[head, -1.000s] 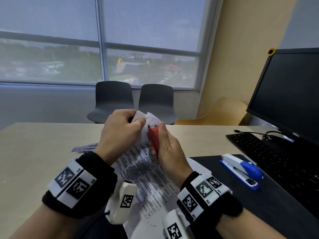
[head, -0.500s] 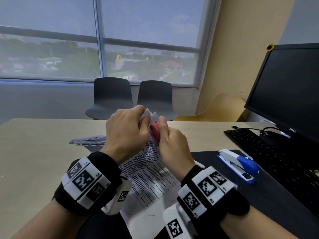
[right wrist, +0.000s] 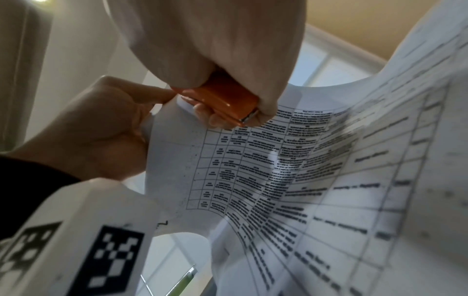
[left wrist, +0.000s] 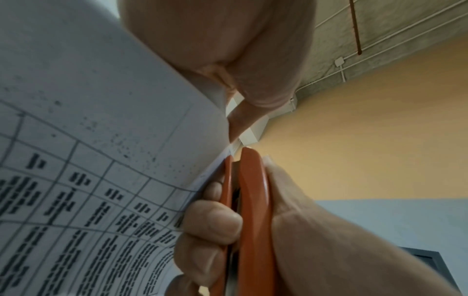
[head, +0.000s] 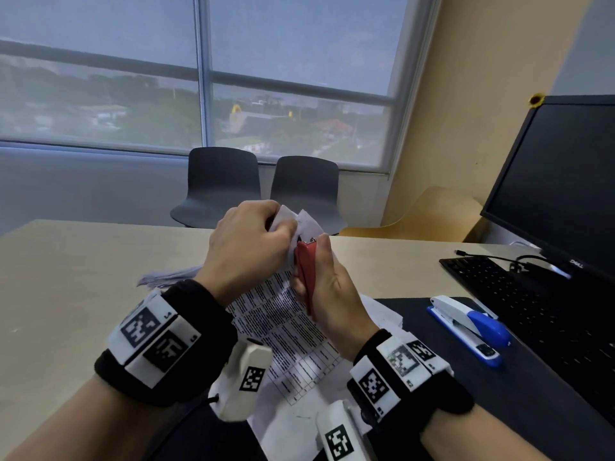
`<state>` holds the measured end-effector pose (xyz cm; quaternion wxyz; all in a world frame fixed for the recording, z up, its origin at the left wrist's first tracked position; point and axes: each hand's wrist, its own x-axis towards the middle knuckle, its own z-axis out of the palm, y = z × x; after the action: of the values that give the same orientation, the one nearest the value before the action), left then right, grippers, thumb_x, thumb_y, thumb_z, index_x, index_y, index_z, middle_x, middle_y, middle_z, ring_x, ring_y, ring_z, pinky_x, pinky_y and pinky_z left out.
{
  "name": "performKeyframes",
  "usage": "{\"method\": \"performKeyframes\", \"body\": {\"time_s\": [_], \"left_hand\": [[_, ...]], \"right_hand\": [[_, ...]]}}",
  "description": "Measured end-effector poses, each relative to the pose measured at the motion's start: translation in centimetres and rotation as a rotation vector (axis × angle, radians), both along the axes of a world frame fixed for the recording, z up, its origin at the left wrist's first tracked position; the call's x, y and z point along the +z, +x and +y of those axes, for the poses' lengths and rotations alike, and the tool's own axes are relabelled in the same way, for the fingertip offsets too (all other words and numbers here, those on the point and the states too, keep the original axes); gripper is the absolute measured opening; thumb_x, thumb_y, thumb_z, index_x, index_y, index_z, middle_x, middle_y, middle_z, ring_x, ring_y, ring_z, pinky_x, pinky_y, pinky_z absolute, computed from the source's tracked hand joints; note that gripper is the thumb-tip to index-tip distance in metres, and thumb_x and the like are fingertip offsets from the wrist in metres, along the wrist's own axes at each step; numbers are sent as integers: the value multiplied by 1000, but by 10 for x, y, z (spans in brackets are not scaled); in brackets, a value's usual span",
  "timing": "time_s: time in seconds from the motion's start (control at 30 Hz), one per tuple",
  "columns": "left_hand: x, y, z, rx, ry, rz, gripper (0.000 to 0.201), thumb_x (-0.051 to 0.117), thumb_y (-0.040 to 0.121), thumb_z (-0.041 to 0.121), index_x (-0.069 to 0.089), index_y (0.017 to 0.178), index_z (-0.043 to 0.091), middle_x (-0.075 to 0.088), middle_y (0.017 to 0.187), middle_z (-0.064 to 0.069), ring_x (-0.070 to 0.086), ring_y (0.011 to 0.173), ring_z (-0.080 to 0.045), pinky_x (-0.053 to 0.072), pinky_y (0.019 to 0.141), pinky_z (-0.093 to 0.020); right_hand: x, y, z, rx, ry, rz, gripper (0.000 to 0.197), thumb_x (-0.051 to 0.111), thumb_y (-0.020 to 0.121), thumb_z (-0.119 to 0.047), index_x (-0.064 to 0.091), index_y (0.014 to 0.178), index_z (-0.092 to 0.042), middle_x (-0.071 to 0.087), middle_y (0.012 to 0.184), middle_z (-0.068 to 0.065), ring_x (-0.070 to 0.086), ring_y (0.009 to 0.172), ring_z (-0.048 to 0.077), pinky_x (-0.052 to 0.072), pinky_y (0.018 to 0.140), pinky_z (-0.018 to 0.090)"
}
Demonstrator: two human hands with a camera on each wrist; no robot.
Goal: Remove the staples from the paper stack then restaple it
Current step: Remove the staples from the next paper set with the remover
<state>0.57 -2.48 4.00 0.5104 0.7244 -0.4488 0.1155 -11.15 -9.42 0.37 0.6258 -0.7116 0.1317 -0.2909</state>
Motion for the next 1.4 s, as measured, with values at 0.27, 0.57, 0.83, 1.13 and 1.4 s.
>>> {"method": "performKeyframes", "body": {"time_s": [0.27, 0.57, 0.83, 1.13, 1.4], "left_hand": [[4, -4, 2, -14, 12, 66, 37, 53, 83, 37, 55, 64, 5, 45, 53, 2, 44, 58, -25, 41, 57, -39], [9, -3, 6, -29, 32, 66, 38, 52, 81, 40, 64, 73, 4, 62, 68, -11, 59, 72, -34, 52, 63, -47], [12, -5, 7, -45, 31, 69, 41, 51, 81, 44, 67, 72, 7, 66, 69, -10, 63, 74, -34, 56, 68, -53], [8, -4, 5, -24, 77, 94, 37, 50, 81, 41, 68, 70, 11, 66, 67, -5, 62, 72, -30, 55, 67, -49], [5, -8, -2, 17, 56, -86, 32, 58, 89, 31, 58, 65, 10, 58, 60, -3, 57, 65, -29, 46, 57, -38]], "right_hand": [[-3, 0, -3, -92, -162, -74, 53, 25, 92, -59, 57, 79, -19, 48, 58, -9, 43, 54, 4, 37, 53, 17], [-2, -2, -7, -453, -691, -105, 46, 27, 99, -59, 59, 79, -31, 55, 59, -14, 55, 59, 9, 43, 56, 29], [13, -5, -9, -213, -272, -13, 64, 25, 98, -60, 54, 64, -14, 47, 50, -1, 43, 45, 11, 36, 48, 27], [3, -2, -3, -424, -619, -86, 42, 28, 99, -53, 49, 70, -29, 48, 53, -12, 49, 54, 0, 32, 51, 12], [23, -4, -6, -131, 79, 43, 79, 20, 99, -64, 59, 47, -19, 45, 49, 2, 39, 42, 12, 36, 42, 22]]}}
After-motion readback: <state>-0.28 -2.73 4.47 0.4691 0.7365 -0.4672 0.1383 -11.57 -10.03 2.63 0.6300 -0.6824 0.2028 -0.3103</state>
